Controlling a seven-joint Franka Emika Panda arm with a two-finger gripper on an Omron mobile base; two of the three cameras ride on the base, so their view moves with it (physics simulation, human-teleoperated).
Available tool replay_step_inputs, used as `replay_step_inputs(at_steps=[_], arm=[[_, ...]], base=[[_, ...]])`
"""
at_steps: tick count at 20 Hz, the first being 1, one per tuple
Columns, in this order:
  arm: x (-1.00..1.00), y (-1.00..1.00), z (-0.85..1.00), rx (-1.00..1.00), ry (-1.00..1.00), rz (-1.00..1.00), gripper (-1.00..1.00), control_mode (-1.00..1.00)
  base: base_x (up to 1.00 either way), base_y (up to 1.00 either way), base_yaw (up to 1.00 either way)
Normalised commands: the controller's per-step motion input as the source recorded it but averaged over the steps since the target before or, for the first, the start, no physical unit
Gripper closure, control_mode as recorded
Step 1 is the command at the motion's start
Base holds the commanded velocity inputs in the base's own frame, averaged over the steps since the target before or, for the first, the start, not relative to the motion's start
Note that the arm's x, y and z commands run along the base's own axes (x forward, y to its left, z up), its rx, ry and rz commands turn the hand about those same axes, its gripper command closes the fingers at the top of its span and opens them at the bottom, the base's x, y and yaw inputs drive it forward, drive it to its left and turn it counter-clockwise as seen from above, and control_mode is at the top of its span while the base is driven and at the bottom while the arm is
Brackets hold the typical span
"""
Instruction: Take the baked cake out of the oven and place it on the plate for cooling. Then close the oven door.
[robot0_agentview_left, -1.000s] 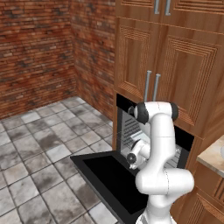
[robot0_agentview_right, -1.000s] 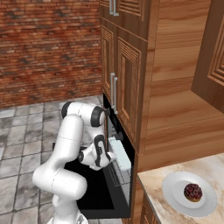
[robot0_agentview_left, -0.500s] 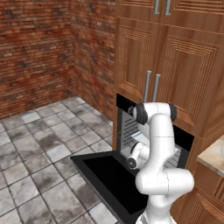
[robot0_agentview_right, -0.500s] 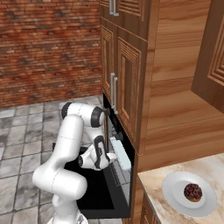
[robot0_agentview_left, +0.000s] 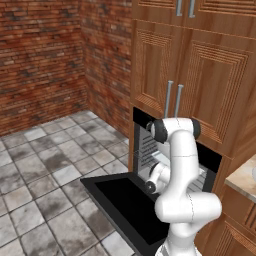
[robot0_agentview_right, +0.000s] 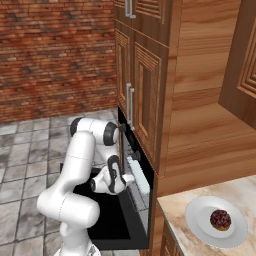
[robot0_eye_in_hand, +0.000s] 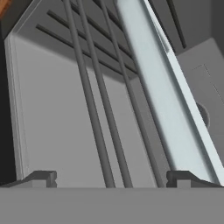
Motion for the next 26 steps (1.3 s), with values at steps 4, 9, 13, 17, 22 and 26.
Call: replay_step_inputs(at_steps=[4,9,13,17,22,26], arm=[[0.13,-0.18,0.0,0.0,0.0,0.0,-1.0,-1.0],[0.16,-0.15,0.0,0.0,0.0,0.0,-1.0,-1.0],[0.14,-0.13,0.0,0.0,0.0,0.0,-1.0,-1.0],[0.11,-0.11,0.0,0.0,0.0,0.0,-1.0,-1.0],[0.05,-0.06,0.0,0.0,0.0,0.0,-1.0,-1.0],[0.11,-0.05,0.0,0.0,0.0,0.0,-1.0,-1.0]], base=[[0.0,0.0,0.0],[0.0,0.0,0.0],[0.0,0.0,0.0],[0.0,0.0,0.0],[0.0,0.0,0.0],[0.0,0.0,0.0]])
